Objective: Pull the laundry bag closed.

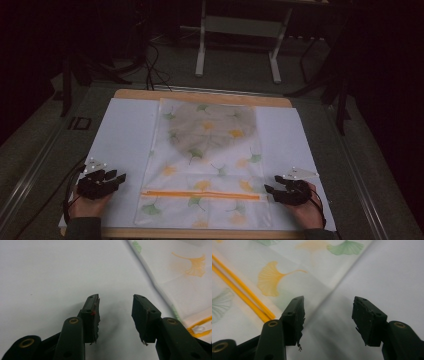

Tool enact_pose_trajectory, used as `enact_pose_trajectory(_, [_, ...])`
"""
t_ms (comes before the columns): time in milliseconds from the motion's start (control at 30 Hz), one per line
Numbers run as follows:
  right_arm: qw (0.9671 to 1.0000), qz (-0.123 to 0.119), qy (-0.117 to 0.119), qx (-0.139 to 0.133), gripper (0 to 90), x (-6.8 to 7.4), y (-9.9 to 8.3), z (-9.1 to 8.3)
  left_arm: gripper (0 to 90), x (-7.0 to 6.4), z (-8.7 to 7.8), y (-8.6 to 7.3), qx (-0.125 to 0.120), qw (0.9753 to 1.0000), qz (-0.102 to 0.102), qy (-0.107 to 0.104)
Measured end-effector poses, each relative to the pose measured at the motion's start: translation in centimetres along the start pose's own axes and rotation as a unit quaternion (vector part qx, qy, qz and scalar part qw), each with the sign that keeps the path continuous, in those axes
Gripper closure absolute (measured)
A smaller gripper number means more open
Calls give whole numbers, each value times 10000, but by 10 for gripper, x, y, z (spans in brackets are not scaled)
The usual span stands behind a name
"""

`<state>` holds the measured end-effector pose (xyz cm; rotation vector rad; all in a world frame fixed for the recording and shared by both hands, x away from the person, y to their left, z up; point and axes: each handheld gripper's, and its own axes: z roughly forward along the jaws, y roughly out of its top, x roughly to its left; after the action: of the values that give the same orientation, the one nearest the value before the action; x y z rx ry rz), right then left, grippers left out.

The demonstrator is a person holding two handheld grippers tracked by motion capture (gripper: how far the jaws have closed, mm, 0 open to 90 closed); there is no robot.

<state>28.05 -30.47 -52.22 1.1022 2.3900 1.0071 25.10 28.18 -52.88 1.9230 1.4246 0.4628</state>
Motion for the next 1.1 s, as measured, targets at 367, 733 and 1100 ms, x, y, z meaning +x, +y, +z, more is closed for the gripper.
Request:
enact_pose_trajectory(367, [9995, -248, 188, 12, 427, 15, 10, 5, 575, -1, 0, 0, 67, 9999, 155, -11])
enact_pose_trajectory(733, [9978, -536, 383, 85, 434, 30, 22, 17, 571, 1, -4, 0, 27, 9998, 183, 11])
enact_pose_trajectory(1100, [9957, -687, 601, 131, 445, 43, 34, 26, 563, 0, -5, 0, 37, 9997, 254, -7])
